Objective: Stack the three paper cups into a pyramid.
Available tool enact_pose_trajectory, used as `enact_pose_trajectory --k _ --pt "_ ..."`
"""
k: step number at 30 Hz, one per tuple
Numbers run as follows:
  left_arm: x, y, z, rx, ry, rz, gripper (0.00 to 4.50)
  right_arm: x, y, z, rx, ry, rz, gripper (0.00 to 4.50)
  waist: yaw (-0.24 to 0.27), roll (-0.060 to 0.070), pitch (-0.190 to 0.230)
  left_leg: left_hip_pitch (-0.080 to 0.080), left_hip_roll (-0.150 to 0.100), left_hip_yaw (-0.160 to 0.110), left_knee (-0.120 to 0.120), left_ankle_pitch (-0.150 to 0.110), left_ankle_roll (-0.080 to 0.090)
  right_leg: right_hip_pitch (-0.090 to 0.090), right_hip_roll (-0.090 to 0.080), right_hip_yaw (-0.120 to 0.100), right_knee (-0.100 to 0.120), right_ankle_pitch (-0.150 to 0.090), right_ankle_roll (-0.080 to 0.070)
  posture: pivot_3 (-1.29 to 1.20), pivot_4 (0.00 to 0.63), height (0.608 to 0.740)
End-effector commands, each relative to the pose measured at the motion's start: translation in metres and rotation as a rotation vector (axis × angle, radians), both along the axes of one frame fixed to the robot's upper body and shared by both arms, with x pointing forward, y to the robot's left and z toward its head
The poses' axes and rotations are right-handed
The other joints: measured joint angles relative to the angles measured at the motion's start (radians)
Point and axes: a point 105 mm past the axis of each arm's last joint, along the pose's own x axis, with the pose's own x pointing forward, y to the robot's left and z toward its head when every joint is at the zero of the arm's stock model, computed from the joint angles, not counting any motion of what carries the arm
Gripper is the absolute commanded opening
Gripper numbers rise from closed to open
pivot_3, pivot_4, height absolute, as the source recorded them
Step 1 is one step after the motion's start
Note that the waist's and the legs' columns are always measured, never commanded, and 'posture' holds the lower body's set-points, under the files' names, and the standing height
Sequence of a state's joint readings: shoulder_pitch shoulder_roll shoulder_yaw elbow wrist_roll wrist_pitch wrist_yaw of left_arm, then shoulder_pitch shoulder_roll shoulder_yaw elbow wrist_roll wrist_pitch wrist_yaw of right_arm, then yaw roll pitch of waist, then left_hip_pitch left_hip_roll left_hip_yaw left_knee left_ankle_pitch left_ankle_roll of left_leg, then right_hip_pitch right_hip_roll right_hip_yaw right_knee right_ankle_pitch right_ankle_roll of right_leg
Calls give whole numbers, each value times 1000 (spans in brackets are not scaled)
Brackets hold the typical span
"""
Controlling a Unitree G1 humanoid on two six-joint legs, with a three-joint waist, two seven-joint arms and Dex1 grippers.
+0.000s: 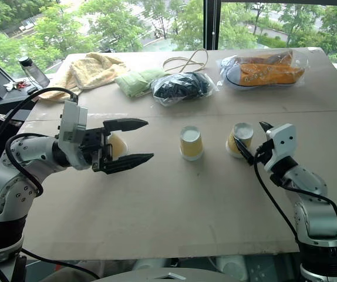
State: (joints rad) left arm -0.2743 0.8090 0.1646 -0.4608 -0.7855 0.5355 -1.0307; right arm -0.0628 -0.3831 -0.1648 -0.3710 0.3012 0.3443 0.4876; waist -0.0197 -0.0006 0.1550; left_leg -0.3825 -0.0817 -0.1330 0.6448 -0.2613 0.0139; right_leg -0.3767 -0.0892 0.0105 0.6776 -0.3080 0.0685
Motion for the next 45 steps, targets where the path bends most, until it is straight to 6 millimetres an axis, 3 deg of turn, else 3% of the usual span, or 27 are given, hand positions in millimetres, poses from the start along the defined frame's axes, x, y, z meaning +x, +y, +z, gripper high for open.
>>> enact_pose_trajectory --k 1,9,12,14,16,20,28,38,43,45 --pt "-3 -1 10 5 -42 -22 4500 1 4 6 13 -36 22 4448 2 0 0 0 0 0 0 0 0 0 0 0 0 0 0 0 150 734" --pt "-2 1 12 11 -57 -21 4500 7 5 0 34 -19 40 4448 2 0 0 0 0 0 0 0 0 0 1 1 0 0 0 0 150 734" --pt "-2 1 12 11 -59 -21 4500 7 6 2 37 -30 55 3569 3 0 0 0 0 0 0 0 0 0 0 1 0 0 0 0 150 734" --pt "-2 1 12 13 -60 -22 4500 7 8 3 40 -33 67 2515 3 0 0 0 0 0 0 0 0 0 1 1 0 0 0 0 150 734" --pt "-1 1 11 16 -58 -22 4500 7 10 3 39 -33 77 2101 3 0 0 0 0 0 0 0 0 0 1 1 0 0 0 0 150 734" --pt "-1 3 8 21 -53 -18 4500 7 17 3 34 -29 107 2101 2 0 0 0 0 0 0 0 0 0 1 1 0 0 0 0 150 734" --pt "2 30 -12 37 -45 64 4500 -2 60 2 76 34 263 2101 0 -1 1 1 3 1 0 0 0 -1 1 2 0 0 0 0 150 734" --pt "-1 30 -14 42 -49 73 4500 -4 74 -9 23 72 325 2101 1 -3 0 1 4 1 0 0 0 -1 0 2 0 0 0 0 150 734" --pt "-2 29 -14 37 -48 78 4500 -3 73 -6 13 59 333 4444 2 -3 0 1 4 1 0 0 0 -1 0 2 0 0 0 0 150 734" --pt "-2 28 -14 34 -47 79 4500 -2 71 -3 24 45 332 4444 2 -3 0 1 4 1 0 0 0 -1 0 2 0 0 0 0 150 734"
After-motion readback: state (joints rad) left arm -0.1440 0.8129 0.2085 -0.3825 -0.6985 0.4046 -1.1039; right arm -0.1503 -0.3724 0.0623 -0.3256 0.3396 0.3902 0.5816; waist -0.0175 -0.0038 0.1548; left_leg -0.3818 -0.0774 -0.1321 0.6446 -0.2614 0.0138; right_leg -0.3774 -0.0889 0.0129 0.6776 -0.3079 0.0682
